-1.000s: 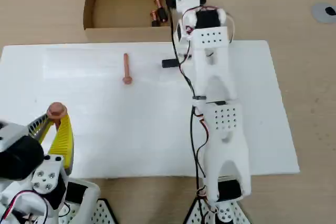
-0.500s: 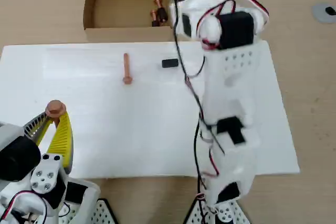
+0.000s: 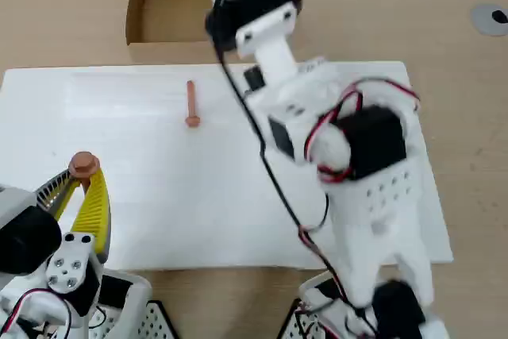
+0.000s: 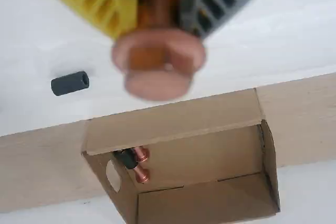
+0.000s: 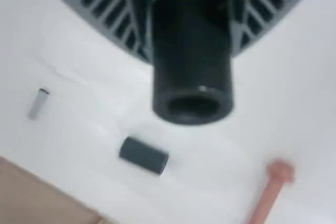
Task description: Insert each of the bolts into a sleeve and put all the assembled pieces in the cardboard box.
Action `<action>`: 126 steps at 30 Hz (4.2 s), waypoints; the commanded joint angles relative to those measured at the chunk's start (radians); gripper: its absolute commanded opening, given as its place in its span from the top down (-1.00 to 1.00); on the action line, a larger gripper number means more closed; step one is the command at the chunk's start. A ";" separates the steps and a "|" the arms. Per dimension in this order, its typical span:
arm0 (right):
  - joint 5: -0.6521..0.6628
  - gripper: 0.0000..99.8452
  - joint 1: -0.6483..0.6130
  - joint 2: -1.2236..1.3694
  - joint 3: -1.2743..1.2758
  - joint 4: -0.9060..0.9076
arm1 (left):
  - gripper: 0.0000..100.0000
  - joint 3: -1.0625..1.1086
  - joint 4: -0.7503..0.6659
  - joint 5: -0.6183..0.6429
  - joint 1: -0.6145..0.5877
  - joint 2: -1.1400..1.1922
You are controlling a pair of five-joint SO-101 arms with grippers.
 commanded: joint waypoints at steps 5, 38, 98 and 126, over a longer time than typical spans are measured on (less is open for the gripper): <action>0.031 0.98 -0.163 -0.341 0.483 -0.104 | 0.99 0.002 -0.068 0.008 0.006 0.002; 0.023 0.98 -0.478 -1.491 1.784 -1.123 | 0.99 0.173 -0.321 0.305 0.017 0.002; -0.095 0.98 -0.472 -1.489 1.690 -1.166 | 0.99 0.560 -0.589 0.387 0.255 -0.203; -0.095 0.98 -0.472 -1.489 1.690 -1.166 | 0.99 0.646 -0.594 0.413 0.255 -0.206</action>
